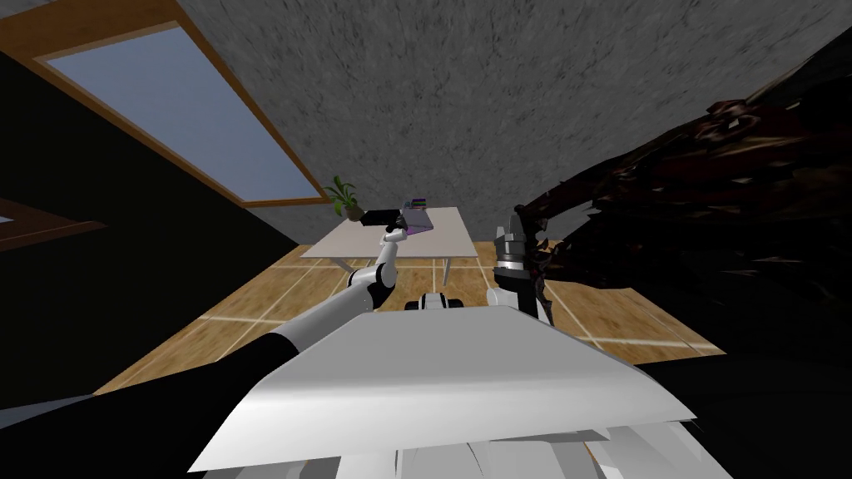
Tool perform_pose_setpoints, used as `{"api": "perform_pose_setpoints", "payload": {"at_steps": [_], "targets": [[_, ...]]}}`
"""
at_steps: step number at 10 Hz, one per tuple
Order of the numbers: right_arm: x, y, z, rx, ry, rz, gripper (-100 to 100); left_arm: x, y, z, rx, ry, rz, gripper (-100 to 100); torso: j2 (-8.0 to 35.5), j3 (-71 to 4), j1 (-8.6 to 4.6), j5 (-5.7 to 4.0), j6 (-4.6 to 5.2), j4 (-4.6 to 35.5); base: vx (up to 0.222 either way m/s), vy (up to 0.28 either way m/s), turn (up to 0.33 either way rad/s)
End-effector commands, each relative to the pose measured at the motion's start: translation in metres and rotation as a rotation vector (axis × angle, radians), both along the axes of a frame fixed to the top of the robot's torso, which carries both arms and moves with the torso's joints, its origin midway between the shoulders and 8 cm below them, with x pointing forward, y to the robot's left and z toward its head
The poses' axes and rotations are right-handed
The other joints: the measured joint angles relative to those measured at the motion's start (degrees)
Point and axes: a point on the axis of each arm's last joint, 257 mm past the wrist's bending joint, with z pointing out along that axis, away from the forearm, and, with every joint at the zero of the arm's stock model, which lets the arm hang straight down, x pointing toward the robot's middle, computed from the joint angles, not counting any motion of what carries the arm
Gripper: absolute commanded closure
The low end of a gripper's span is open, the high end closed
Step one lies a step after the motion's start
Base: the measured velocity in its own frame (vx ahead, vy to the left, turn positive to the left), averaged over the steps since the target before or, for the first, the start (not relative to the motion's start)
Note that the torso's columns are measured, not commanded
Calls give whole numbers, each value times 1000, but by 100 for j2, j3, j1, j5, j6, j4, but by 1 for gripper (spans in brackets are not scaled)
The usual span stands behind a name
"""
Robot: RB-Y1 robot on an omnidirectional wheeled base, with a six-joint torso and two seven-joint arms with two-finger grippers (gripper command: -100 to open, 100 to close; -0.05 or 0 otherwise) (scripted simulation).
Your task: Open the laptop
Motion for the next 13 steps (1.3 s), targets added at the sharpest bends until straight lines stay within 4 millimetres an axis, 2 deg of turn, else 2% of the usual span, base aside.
{"api": "perform_pose_setpoints", "payload": {"at_steps": [1,3,4,7,8,13], "targets": [[0,0,0,0,0,0,0,8,-5,24,1,-3,-8,-100,6,4,14,4,-1,4,-22,-25,10],[0,0,0,0,0,0,0,8,-5,24,1,-3,-8,-100,0,1,38,12,-9,-3,-6,-6,-2],[0,0,0,0,0,0,0,11,-6,35,2,-3,-11,-100,-4,-3,42,13,-11,-5,-15,-2,22],[0,0,0,0,0,0,0,11,-7,31,1,2,-11,-100,-1,0,28,9,-5,-3,-4,0,6],[0,0,0,0,0,0,0,11,-7,30,1,5,-11,0,-3,-2,27,9,-6,-4,0,0,0],[0,0,0,0,0,0,0,10,-7,28,1,9,-11,0,-16,-12,34,14,-8,-22,0,0,0]]}}
